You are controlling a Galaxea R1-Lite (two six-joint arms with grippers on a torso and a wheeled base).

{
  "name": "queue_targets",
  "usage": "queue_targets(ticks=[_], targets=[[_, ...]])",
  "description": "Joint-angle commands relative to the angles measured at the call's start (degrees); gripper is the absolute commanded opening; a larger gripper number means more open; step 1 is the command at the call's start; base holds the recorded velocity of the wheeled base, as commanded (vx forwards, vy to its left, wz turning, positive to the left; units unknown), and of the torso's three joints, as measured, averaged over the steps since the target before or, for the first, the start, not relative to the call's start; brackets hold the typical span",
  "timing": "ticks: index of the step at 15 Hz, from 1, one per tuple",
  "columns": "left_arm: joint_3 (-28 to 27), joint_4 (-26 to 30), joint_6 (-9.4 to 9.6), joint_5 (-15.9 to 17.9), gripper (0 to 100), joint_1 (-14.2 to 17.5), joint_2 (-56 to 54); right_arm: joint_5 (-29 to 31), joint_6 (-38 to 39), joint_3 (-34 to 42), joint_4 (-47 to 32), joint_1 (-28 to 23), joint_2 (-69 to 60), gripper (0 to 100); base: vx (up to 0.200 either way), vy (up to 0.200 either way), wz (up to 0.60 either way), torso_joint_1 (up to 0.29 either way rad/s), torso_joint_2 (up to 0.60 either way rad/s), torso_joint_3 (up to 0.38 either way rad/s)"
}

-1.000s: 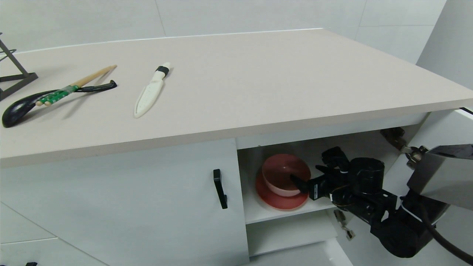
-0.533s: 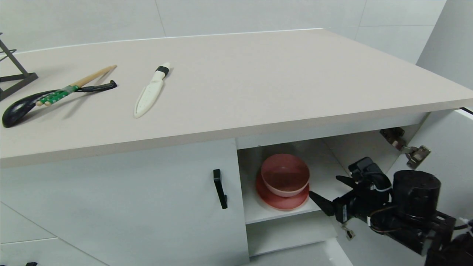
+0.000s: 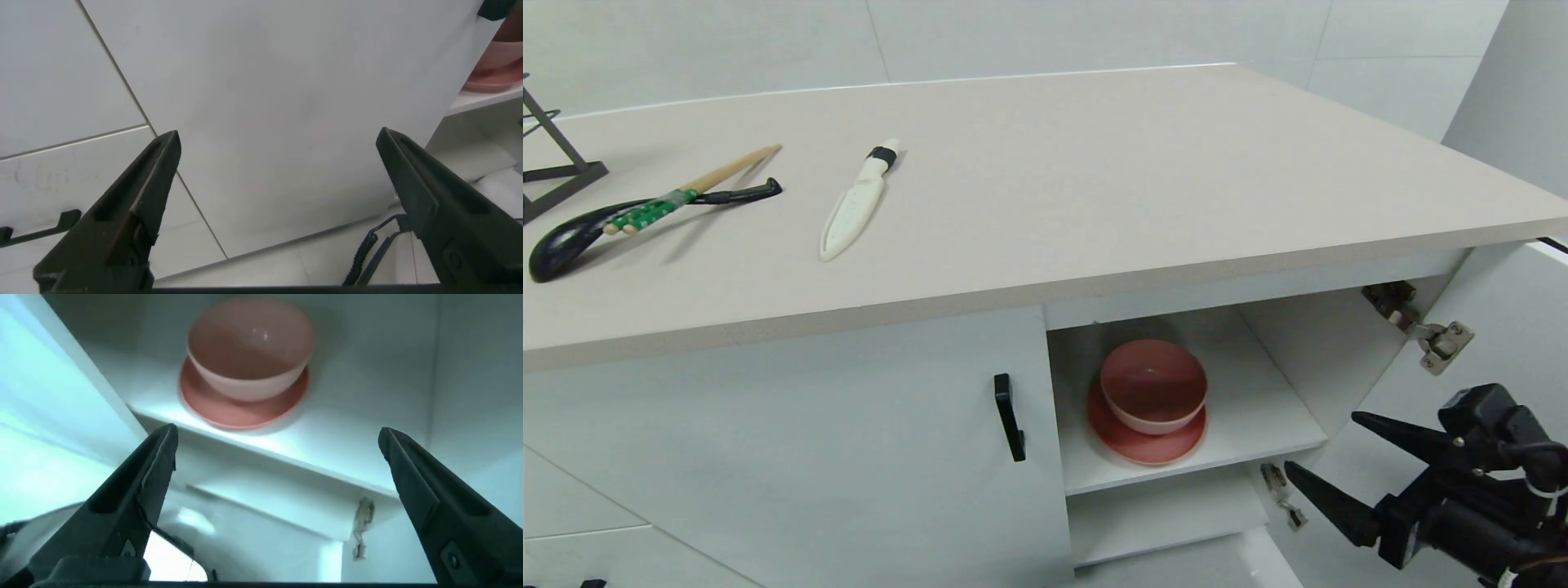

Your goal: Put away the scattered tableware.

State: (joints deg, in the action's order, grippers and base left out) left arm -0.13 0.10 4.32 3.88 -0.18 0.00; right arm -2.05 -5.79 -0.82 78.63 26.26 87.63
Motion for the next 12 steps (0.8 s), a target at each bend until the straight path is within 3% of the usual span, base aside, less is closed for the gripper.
queue_targets(ticks=[1, 3, 6, 7, 8, 11, 12], targets=[[-0.04, -0.01, 0.08, -0.01, 100, 0.01, 0.09, 0.03, 0.25, 0.82, -0.67, -1.3, -7.03, 100, -0.2, 0.0, 0.0, -0.002, 0.01, 0.007], [-0.04, -0.01, 0.08, -0.01, 100, 0.01, 0.09, 0.29, 0.87, 0.82, -2.78, -4.64, -9.84, 100, -0.2, 0.0, 0.0, 0.007, 0.0, 0.0], [0.05, -0.01, -0.01, -0.01, 100, -0.08, 0.09, 0.73, 1.04, 0.82, -19.3, -11.23, -24.87, 100, -0.2, 0.0, 0.0, -0.001, 0.0, 0.002], [-0.04, -0.01, -0.01, -0.01, 100, 0.01, 0.09, 1.08, 1.13, 0.82, -29.5, -13.25, -34.54, 100, -0.2, 0.0, 0.0, -0.002, 0.01, 0.002], [-0.04, -0.01, -0.01, -0.01, 100, -0.08, 0.09, 1.61, 1.22, 0.82, -34.68, -14.66, -39.73, 100, -0.2, 0.0, 0.0, 0.002, 0.0, 0.002], [-0.04, -0.01, -0.01, -0.01, 100, 0.01, 0.09, 1.87, 3.51, 0.82, -55.51, -23.89, -63.1, 100, -0.2, 0.0, 0.0, 0.002, 0.01, 0.001], [0.05, -0.01, -0.01, -0.01, 100, 0.01, 0.09, 1.17, 3.86, 0.73, -66.41, -27.49, -74.35, 100, -0.2, 0.0, 0.0, -0.002, -0.01, 0.002]])
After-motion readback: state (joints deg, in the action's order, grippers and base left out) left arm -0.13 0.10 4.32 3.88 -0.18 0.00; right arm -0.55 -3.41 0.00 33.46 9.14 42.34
